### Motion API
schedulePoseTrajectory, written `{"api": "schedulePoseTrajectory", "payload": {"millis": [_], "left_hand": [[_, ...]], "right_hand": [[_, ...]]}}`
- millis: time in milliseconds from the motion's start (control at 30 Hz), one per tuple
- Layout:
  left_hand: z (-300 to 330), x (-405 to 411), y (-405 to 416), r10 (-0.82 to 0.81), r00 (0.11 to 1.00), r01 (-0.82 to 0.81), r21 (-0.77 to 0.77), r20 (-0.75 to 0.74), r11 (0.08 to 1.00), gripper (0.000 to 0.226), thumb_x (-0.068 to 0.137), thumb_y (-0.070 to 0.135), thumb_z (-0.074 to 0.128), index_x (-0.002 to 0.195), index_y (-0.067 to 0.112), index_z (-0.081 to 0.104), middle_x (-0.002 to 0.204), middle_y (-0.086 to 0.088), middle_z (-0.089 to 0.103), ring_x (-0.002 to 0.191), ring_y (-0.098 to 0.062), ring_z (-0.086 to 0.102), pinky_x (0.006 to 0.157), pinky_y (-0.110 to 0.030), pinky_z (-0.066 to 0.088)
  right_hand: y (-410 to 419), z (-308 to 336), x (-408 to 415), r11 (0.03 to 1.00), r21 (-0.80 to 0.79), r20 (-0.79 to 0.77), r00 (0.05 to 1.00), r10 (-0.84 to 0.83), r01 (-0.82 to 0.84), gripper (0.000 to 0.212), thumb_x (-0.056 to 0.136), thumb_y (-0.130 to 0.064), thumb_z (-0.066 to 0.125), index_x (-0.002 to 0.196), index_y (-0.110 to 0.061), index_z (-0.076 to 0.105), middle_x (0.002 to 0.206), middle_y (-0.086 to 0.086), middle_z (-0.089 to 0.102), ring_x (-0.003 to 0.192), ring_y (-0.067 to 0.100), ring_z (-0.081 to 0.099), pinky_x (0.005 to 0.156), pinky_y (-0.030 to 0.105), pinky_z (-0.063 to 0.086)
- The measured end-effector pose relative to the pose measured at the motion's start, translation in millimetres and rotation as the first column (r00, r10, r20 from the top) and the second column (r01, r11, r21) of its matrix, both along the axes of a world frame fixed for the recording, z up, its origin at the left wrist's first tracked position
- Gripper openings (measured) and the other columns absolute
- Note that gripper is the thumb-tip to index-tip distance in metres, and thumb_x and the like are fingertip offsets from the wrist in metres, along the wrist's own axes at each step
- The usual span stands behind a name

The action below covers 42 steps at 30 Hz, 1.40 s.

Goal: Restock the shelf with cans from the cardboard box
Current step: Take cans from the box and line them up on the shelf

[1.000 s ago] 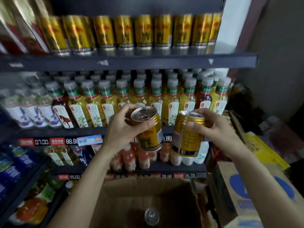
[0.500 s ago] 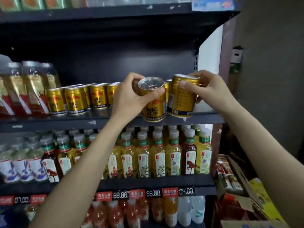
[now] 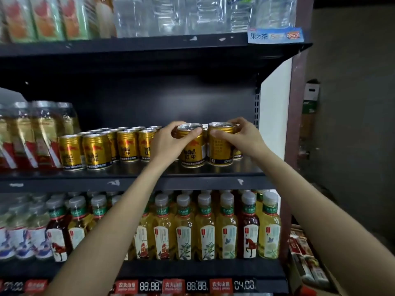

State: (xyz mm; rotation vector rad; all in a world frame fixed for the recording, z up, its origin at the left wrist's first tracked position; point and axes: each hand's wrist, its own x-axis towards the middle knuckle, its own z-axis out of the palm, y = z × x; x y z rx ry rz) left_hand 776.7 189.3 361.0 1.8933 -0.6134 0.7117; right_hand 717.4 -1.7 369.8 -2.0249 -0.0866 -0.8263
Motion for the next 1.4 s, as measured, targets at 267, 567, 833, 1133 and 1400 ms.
{"api": "schedulePoseTrajectory", "payload": {"millis": [267, 567, 833, 1133, 1400], "left_hand": [[13.7, 32.0, 46.5, 0.234, 0.972, -0.231, 0.146, -0.003, 0.962, 0.067, 0.067, 0.071, 0.062, 0.111, 0.021, 0.062, 0.112, 0.003, 0.064, 0.106, -0.015, 0.058, 0.081, -0.029, 0.048], [-0.3, 57.0, 53.4, 0.239, 0.97, -0.239, 0.392, 0.05, 0.888, 0.079, 0.071, 0.073, 0.055, 0.129, 0.02, 0.048, 0.135, -0.003, 0.051, 0.122, -0.022, 0.049, 0.092, -0.036, 0.044], [-8.8, 58.5, 73.5, -0.012, 0.971, -0.122, 0.54, 0.238, 0.833, 0.063, 0.078, 0.051, 0.066, 0.133, 0.027, 0.047, 0.139, 0.004, 0.044, 0.131, -0.015, 0.035, 0.105, -0.031, 0.028], [-1.9, 64.5, 130.1, 0.091, 0.937, -0.295, 0.619, 0.338, 0.728, 0.071, 0.073, 0.067, 0.057, 0.131, 0.026, 0.051, 0.136, 0.002, 0.053, 0.127, -0.024, 0.046, 0.108, -0.041, 0.028], [2.6, 64.4, 168.1, 0.143, 0.93, -0.334, 0.62, 0.337, 0.71, 0.062, 0.078, 0.05, 0.066, 0.132, 0.023, 0.05, 0.137, -0.004, 0.052, 0.136, -0.027, 0.033, 0.114, -0.035, 0.015]], "right_hand": [[53.7, 0.5, 54.1, 0.993, -0.114, -0.073, 0.997, -0.024, 0.015, 0.073, 0.07, -0.056, 0.072, 0.122, -0.009, 0.053, 0.108, 0.004, 0.061, 0.1, 0.022, 0.062, 0.081, 0.038, 0.057], [47.7, -4.7, 63.0, 0.94, -0.321, -0.211, 0.976, 0.047, -0.115, 0.088, 0.077, -0.054, 0.064, 0.142, -0.013, 0.023, 0.144, 0.01, 0.04, 0.13, 0.026, 0.042, 0.103, 0.039, 0.042], [52.5, -14.3, 50.3, 0.94, -0.341, -0.089, 0.995, -0.051, 0.018, 0.072, 0.068, -0.041, 0.079, 0.127, -0.012, 0.05, 0.105, 0.001, 0.063, 0.099, 0.018, 0.061, 0.083, 0.03, 0.051], [118.3, -21.8, 75.2, 0.92, -0.345, 0.014, 0.981, -0.194, 0.187, 0.08, 0.063, -0.059, 0.075, 0.122, -0.01, 0.052, 0.119, 0.007, 0.061, 0.106, 0.024, 0.06, 0.083, 0.035, 0.052], [161.0, -23.8, 95.4, 0.936, -0.307, 0.012, 0.984, -0.176, 0.171, 0.076, 0.064, -0.058, 0.075, 0.119, -0.011, 0.053, 0.12, 0.007, 0.06, 0.106, 0.025, 0.06, 0.084, 0.039, 0.053]]}}
